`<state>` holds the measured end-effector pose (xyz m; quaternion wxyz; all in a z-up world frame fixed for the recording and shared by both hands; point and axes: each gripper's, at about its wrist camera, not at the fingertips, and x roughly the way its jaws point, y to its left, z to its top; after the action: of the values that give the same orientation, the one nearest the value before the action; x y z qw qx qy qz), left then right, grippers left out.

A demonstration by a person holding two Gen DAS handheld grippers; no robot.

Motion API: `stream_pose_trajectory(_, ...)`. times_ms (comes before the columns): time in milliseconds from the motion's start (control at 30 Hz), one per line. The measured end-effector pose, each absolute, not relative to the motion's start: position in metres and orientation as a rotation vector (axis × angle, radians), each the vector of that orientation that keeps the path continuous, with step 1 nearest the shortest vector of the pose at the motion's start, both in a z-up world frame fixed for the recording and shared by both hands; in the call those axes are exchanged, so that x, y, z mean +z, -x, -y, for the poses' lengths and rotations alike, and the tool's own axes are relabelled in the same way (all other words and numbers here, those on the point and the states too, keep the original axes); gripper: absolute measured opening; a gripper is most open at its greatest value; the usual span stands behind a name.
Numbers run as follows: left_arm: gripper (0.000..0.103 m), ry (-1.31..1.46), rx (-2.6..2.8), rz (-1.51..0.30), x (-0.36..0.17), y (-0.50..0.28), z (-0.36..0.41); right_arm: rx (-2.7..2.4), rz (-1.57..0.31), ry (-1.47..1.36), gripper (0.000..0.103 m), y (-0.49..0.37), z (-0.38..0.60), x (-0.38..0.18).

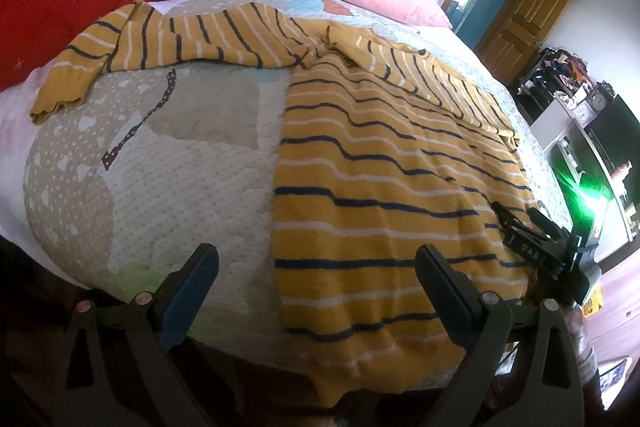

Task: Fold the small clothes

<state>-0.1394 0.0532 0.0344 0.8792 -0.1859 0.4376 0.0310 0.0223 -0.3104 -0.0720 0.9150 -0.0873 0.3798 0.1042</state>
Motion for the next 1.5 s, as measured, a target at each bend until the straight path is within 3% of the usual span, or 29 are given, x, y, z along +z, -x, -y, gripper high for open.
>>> stream_pose_trajectory(600,0.098,0.455,0.156,-0.881,0.028,0.139,-0.098,0.199,-0.747,0.172,0.102,-0.018,0.309,-0.074)
stream_pose_trajectory(900,0.098,0.610,0.239,-0.744,0.042,0.141,-0.169,0.200,-0.727,0.168,0.102,-0.013,0.309,-0.076)
stream_pose_trajectory(1167,0.098,0.768,0.254,-0.684,0.025,0.124,-0.238,0.195,-0.721,0.168,0.102,-0.010,0.309,-0.076)
stream_pose_trajectory(1500,0.098,0.735,0.360,-0.681,0.023,0.070,-0.292,0.187,-0.718,0.173,0.102,-0.009,0.308,-0.077)
